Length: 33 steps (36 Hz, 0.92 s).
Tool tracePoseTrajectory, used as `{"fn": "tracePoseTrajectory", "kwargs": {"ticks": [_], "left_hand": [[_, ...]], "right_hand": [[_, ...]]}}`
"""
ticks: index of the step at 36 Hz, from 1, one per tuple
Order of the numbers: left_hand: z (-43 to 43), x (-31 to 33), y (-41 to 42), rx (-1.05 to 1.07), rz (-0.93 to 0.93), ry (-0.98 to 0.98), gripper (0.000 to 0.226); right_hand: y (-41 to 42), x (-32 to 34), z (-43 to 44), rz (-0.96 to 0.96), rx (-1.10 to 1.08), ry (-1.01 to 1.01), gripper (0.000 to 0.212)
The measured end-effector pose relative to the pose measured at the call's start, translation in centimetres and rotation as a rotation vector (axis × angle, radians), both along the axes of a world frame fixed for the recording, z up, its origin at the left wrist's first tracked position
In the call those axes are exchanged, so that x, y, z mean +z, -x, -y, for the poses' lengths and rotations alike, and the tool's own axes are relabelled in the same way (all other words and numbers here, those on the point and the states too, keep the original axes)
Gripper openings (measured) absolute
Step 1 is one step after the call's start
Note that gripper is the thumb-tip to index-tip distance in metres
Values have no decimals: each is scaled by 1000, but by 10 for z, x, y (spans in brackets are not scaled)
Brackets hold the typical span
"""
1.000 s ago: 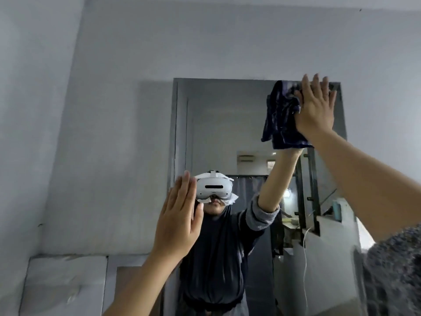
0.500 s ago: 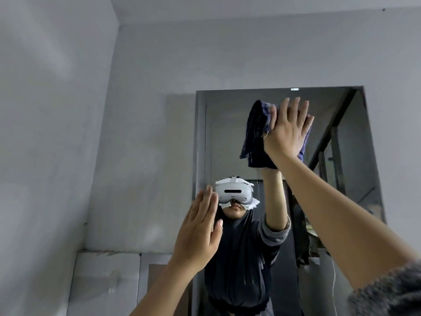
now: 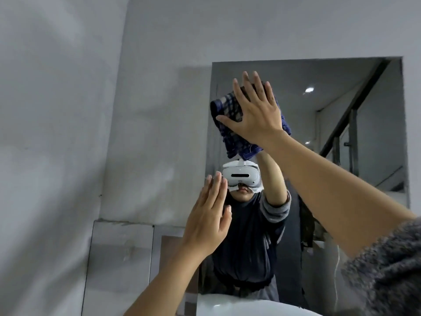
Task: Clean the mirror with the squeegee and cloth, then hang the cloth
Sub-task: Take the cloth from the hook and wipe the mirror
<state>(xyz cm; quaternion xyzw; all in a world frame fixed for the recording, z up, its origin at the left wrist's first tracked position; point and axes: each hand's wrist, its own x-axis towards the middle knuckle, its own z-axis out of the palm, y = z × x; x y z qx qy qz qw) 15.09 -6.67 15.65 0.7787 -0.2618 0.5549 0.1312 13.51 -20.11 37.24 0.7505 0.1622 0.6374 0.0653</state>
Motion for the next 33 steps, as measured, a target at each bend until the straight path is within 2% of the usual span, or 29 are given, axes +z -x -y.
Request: {"fn": "tracePoseTrajectory", "kwargs": {"ticks": [11,15,20,26,33], "left_hand": [[1,0,-4,-22,14,-2,59],[4,0,1,-40,18,29,60],[6,-1,3,-52,0,56,60],[6,-9,0,-56,-15,53,65],[4,-19,-2,-95,-16,75,65]], "right_hand": [[20,-46,175,15,-43,-594,89],[22,-69,191,15,-13,-802,87],[15,-83,167,39,43,-1007,89],[8,-84,111,45,48,-939,89],[2,-62,23,13,54,-570,89]]}}
